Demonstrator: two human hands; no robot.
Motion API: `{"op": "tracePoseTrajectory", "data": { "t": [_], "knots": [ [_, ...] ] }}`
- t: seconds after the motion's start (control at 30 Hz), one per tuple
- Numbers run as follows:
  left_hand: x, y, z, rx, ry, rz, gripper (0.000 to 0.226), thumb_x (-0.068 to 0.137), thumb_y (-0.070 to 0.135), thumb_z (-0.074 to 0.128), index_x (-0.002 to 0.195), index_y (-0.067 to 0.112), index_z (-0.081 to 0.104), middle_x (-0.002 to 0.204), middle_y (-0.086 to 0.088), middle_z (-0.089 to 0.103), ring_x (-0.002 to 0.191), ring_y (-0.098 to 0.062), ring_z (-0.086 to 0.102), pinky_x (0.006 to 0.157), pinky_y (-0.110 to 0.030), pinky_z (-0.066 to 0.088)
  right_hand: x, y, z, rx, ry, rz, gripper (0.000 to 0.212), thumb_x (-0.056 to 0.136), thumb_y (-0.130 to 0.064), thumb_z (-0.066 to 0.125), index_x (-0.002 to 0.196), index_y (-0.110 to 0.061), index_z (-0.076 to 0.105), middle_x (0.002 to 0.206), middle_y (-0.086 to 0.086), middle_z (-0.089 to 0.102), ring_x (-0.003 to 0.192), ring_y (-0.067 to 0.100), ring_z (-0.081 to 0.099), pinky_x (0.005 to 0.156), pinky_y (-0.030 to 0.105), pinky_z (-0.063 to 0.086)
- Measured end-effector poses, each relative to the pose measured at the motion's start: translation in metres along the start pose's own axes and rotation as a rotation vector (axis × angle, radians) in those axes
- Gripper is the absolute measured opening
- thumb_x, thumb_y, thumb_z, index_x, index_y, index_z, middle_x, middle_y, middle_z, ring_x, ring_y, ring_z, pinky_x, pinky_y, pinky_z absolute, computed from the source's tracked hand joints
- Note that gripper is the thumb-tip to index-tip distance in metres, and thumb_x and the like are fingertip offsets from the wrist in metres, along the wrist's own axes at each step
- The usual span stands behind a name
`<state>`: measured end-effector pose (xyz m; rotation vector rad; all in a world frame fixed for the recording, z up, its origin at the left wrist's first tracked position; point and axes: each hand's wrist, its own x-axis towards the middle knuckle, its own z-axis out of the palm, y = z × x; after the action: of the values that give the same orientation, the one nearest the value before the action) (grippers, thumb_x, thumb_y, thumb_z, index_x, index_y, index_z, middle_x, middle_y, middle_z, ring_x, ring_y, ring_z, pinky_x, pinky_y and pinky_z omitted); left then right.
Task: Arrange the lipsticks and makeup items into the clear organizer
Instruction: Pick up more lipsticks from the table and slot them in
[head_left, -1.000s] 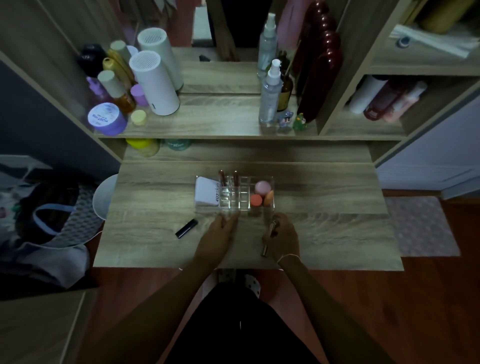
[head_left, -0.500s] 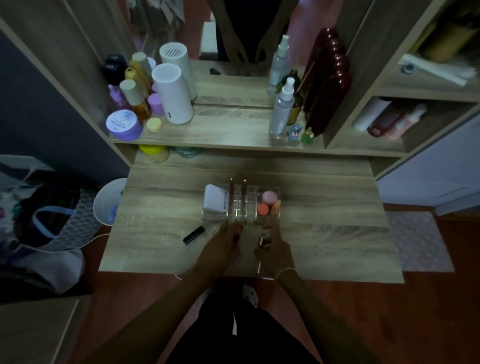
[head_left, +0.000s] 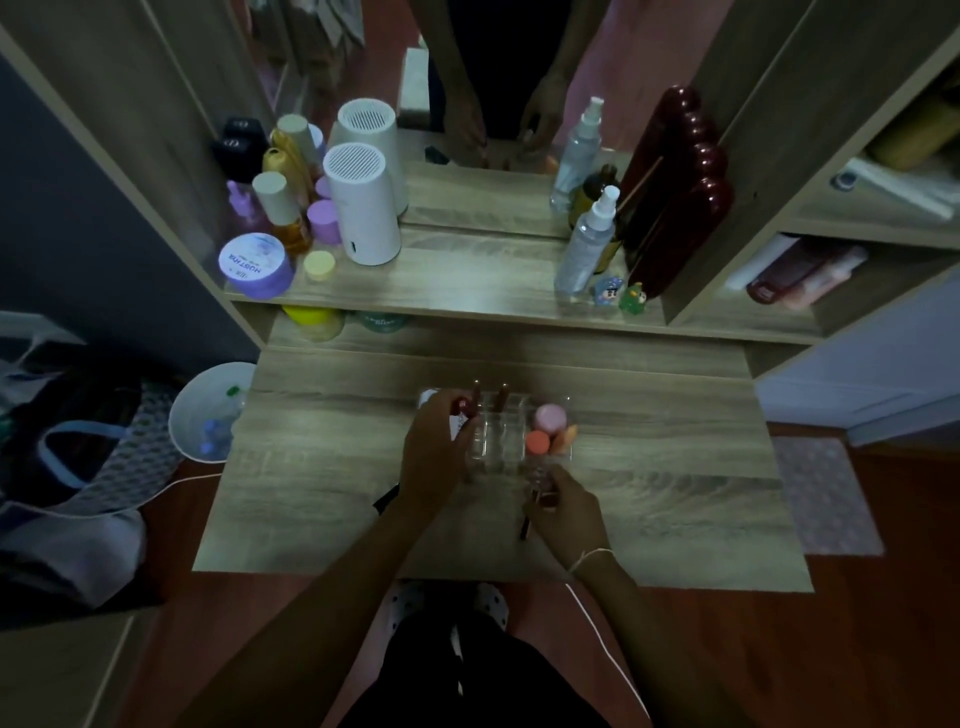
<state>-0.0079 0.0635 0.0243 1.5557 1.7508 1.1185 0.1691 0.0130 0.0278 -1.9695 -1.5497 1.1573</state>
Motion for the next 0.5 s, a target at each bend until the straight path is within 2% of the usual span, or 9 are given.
{"op": "tracePoseTrajectory", "data": {
  "t": [0.13, 0.23, 0.3, 0.4, 0.5],
  "knots": [
    [0.006, -0.004, 0.004, 0.044, -0.012, -0.037, 0.015, 0.081, 0.018, 0.073, 0.087, 0.013, 0.060, 0.090, -0.009, 0.060, 0.070, -0.006, 0.050, 0.064, -0.001, 0.037, -0.001, 0.001, -0.003, 0.028, 0.007, 0.004, 0.030, 0.078, -0.003, 0.067, 0.103, -0.018, 0.066, 0.095, 0.002, 0.074, 0.081, 0.013, 0.068, 0.073, 0.014, 0.047],
    [0.007, -0.004, 0.006, 0.110, -0.037, -0.008, 0.018, 0.077, 0.014, 0.076, 0.085, 0.011, 0.060, 0.089, -0.011, 0.058, 0.072, -0.009, 0.050, 0.060, -0.007, 0.036, -0.003, 0.001, -0.006, 0.036, 0.017, 0.001, 0.032, 0.077, -0.001, 0.066, 0.104, -0.019, 0.066, 0.094, 0.000, 0.072, 0.077, 0.007, 0.065, 0.066, -0.001, 0.041],
    [0.007, -0.005, 0.006, 0.157, -0.072, -0.001, 0.019, 0.077, 0.015, 0.077, 0.085, 0.008, 0.061, 0.091, -0.012, 0.059, 0.072, -0.012, 0.053, 0.062, -0.012, 0.036, -0.004, 0.001, -0.008, 0.038, 0.027, -0.009, 0.031, 0.077, -0.002, 0.067, 0.104, -0.019, 0.066, 0.093, -0.002, 0.072, 0.076, 0.006, 0.065, 0.066, -0.003, 0.041],
    [0.007, -0.008, 0.006, 0.221, -0.110, -0.008, 0.020, 0.079, 0.018, 0.075, 0.090, 0.007, 0.062, 0.097, -0.012, 0.061, 0.075, -0.011, 0.056, 0.063, -0.012, 0.037, -0.004, -0.002, -0.011, 0.039, 0.040, -0.018, 0.030, 0.077, -0.002, 0.068, 0.100, -0.020, 0.066, 0.089, -0.006, 0.069, 0.075, 0.003, 0.064, 0.066, -0.003, 0.040],
    [0.008, -0.008, 0.006, 0.252, -0.124, -0.009, 0.022, 0.078, 0.019, 0.076, 0.090, 0.006, 0.062, 0.098, -0.014, 0.061, 0.075, -0.013, 0.055, 0.063, -0.015, 0.041, -0.003, -0.006, -0.013, 0.031, 0.050, -0.036, 0.031, 0.075, -0.002, 0.069, 0.099, -0.023, 0.067, 0.086, -0.010, 0.068, 0.072, -0.010, 0.058, 0.066, -0.004, 0.038]
  ]
}}
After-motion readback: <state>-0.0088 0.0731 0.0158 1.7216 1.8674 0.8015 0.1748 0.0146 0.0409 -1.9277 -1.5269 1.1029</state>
